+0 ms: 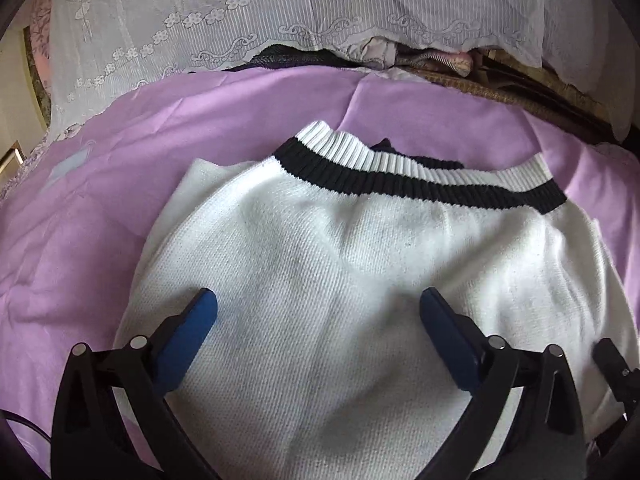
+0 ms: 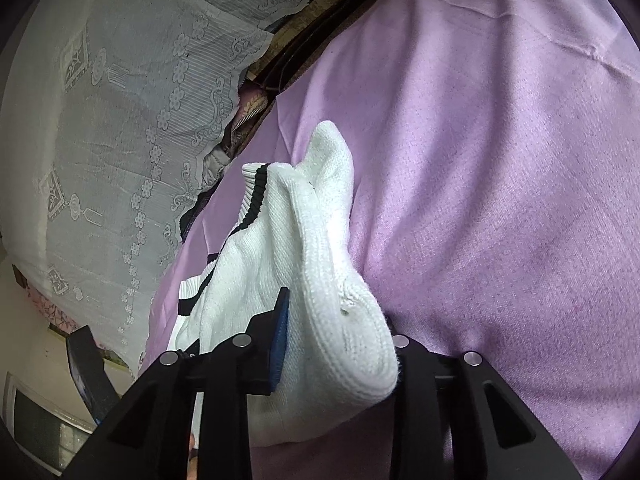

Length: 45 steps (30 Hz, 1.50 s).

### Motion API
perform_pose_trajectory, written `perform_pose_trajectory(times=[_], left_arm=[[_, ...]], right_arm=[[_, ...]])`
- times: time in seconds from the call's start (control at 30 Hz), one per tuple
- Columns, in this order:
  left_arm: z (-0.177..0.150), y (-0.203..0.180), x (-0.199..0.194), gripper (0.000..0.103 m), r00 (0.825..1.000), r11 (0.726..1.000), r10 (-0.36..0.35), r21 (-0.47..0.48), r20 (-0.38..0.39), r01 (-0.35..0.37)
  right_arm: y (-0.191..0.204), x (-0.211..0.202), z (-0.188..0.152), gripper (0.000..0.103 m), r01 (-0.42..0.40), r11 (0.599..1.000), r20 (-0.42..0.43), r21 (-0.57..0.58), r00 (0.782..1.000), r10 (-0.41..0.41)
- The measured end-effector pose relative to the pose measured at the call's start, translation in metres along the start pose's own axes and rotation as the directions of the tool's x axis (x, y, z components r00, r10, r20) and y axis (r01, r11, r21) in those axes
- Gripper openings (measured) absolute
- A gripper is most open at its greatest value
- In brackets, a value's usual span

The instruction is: Fold small clothes

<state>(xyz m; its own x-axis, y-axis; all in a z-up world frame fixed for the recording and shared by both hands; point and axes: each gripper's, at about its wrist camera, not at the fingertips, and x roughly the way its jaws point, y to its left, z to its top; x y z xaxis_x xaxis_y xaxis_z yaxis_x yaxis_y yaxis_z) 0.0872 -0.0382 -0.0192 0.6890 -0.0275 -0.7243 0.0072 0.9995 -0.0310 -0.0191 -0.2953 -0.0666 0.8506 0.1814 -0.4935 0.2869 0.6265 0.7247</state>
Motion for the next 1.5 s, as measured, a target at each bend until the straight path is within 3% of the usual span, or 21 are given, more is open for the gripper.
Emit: perform_pose_trajectory(times=[0.13, 0.2, 0.27, 0.37, 0.6, 0.73, 0.9, 1.33, 1.43, 1.5], left_arm=[[0.012, -0.007, -0.012, 0.098, 0.997, 0.998, -0.063, -0.017, 0.054, 0.064], [0.019, -0.021, 0.003, 0.098, 0.997, 0.997, -0.077, 0.015, 0.0, 0.077], [0.018, -0.034, 0.029, 0.099, 0.996, 0.998, -0.032, 0.052, -0.084, 0.037], [0.018, -0.037, 0.03, 0.099, 0.997, 0.998, -0.006, 0.068, -0.073, 0.011], [0.005, 0.004, -0.007, 0.098, 0.989, 0.987, -0.149, -0.052, 0.008, 0.149], [-0.008, 0.009, -0.01, 0.099, 0.995, 0.995, -0.097, -0.028, -0.027, 0.096], [-0.015, -0.002, -0.011, 0.099, 1.0, 0.999, -0.024, 0.038, -0.015, 0.025], [-0.012, 0.016, -0.02, 0.098, 0.997, 0.997, -0.077, -0.031, -0.011, 0.077], [-0.013, 0.01, -0.024, 0.098, 0.996, 0.996, -0.091, -0.008, -0.005, 0.091], [-0.015, 0.001, -0.028, 0.098, 0.994, 0.993, -0.111, 0.03, -0.001, 0.111]], right_arm=[[0.001, 0.001, 0.001, 0.031, 0.006, 1.0, 0.0, -0.011, 1.0, -0.006], [0.001, 0.001, 0.001, 0.031, 0.007, 1.0, 0.0, -0.015, 1.0, -0.007], [0.0, 0.001, 0.001, 0.032, 0.005, 1.0, -0.001, -0.016, 1.0, -0.005], [0.0, 0.001, 0.001, 0.031, 0.009, 1.0, -0.002, -0.021, 1.0, -0.009], [-0.004, 0.0, 0.002, 0.027, -0.02, 1.0, -0.014, -0.001, 1.0, 0.02], [-0.006, 0.001, 0.003, 0.028, -0.028, 1.0, -0.019, 0.003, 0.999, 0.028], [-0.005, 0.001, 0.002, 0.029, -0.025, 1.0, -0.018, -0.003, 1.0, 0.025], [0.001, -0.015, -0.001, 0.021, -0.066, 0.998, 0.034, -0.002, 0.997, 0.066], [0.011, -0.019, -0.002, 0.021, -0.041, 0.997, 0.048, -0.063, 0.998, 0.044], [0.005, -0.011, -0.002, 0.021, -0.018, 0.999, 0.02, -0.038, 1.0, 0.018]])
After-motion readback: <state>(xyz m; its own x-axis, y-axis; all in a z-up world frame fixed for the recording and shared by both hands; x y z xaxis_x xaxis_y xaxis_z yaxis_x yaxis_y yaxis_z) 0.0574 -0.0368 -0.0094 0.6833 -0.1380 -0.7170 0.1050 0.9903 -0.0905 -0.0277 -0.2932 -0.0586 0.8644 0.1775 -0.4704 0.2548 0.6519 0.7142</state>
